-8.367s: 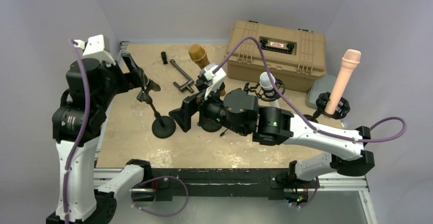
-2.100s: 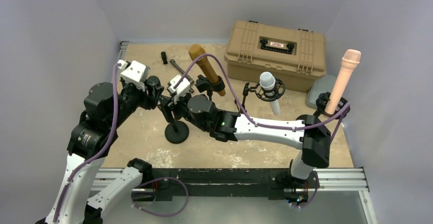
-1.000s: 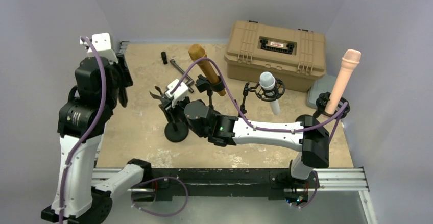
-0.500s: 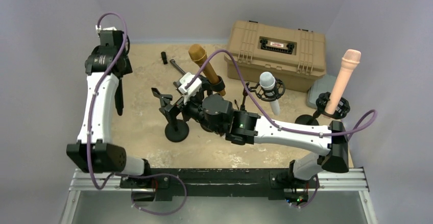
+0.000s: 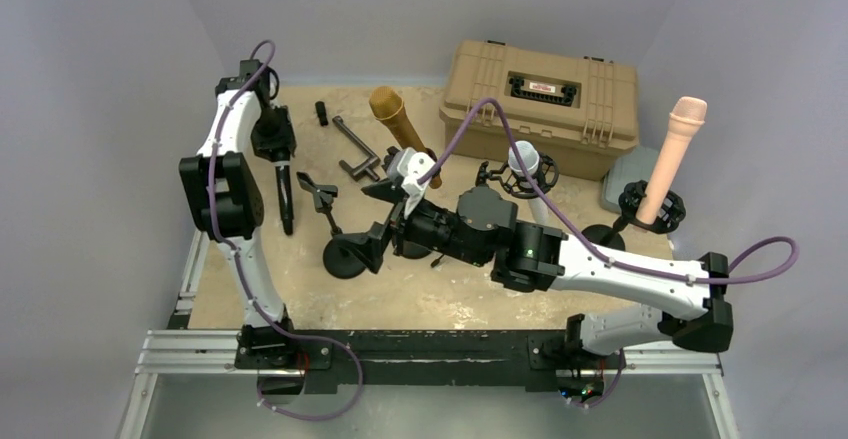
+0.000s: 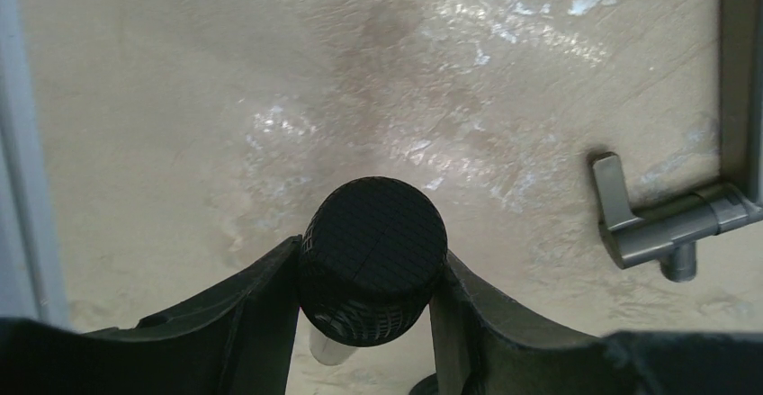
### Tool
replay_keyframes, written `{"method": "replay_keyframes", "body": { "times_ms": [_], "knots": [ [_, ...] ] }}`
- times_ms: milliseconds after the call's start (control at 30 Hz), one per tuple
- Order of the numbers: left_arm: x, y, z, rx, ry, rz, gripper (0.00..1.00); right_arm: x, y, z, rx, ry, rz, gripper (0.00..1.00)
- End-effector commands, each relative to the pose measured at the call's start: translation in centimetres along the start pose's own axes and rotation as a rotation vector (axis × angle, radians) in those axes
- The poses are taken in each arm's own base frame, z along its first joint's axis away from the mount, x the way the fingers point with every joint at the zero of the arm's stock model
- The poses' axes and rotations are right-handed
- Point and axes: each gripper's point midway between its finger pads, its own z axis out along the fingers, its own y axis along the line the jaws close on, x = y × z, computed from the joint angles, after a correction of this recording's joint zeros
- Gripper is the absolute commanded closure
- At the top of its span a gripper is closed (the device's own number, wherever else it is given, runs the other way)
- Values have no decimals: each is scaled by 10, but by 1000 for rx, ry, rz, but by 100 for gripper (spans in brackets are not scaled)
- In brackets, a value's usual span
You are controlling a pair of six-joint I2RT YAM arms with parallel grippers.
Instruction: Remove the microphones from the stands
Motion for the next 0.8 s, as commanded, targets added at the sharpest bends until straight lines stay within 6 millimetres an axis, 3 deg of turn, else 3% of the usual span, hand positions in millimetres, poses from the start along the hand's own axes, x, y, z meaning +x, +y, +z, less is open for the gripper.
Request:
{"method": "replay_keyframes", "body": {
  "times_ms": [0, 233, 400, 767],
  "knots": [
    [-12, -34, -5, 154, 31, -43, 100, -20, 20, -18, -99, -66, 37, 6],
    [5, -53, 14, 119, 89, 22, 99, -29, 20, -26, -98, -98, 40, 6],
    [17, -75, 21, 88, 102, 98, 89, -34, 24, -27, -111, -120, 53, 7],
    [21, -68, 35, 22, 125, 106, 66, -39, 27, -33, -106, -145, 82, 8]
  ]
}}
